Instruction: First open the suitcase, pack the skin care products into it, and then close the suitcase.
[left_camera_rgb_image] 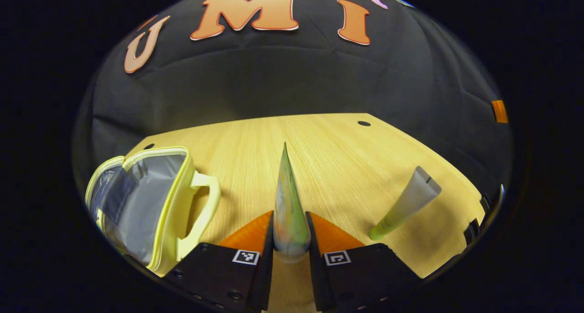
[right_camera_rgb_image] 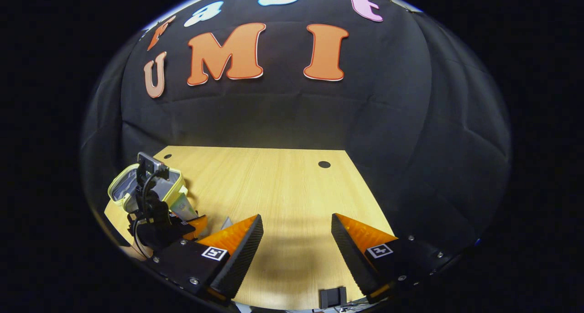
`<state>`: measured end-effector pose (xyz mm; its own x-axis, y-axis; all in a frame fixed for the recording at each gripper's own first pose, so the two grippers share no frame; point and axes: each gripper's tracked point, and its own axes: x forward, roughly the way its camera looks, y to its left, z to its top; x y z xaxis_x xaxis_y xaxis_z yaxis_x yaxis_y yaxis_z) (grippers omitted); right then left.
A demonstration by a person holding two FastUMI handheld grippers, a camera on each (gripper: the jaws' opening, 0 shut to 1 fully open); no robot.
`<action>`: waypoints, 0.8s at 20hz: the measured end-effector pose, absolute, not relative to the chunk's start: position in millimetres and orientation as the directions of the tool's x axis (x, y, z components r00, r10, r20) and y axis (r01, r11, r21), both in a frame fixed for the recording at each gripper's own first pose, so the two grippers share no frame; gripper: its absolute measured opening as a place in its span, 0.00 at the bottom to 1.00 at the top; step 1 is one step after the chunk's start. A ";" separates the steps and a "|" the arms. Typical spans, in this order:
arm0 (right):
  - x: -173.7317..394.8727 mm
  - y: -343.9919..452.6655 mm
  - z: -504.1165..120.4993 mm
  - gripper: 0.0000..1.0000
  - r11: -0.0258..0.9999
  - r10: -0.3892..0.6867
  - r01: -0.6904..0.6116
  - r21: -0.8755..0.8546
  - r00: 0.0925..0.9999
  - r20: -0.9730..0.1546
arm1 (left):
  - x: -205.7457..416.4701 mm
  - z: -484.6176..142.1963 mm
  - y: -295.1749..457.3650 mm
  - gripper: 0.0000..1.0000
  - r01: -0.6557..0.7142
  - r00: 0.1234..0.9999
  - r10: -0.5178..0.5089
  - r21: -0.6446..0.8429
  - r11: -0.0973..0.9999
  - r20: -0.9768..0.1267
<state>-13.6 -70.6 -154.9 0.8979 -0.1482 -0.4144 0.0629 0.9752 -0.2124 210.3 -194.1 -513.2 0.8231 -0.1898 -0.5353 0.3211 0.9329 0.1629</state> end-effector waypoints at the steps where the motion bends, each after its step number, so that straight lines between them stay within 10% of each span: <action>1: -13.5 -64.1 -156.9 0.95 0.977 -0.135 0.051 -0.208 0.900 -0.415 | 202.1 -512.1 -192.2 0.33 0.336 0.804 -0.199 0.153 0.929 -0.561; 16: 24.7 28.2 -283.3 0.95 0.990 -0.004 -0.078 -0.119 0.819 -0.573 | 165.1 -383.5 -93.3 0.32 0.322 0.749 -0.190 0.099 0.942 -0.634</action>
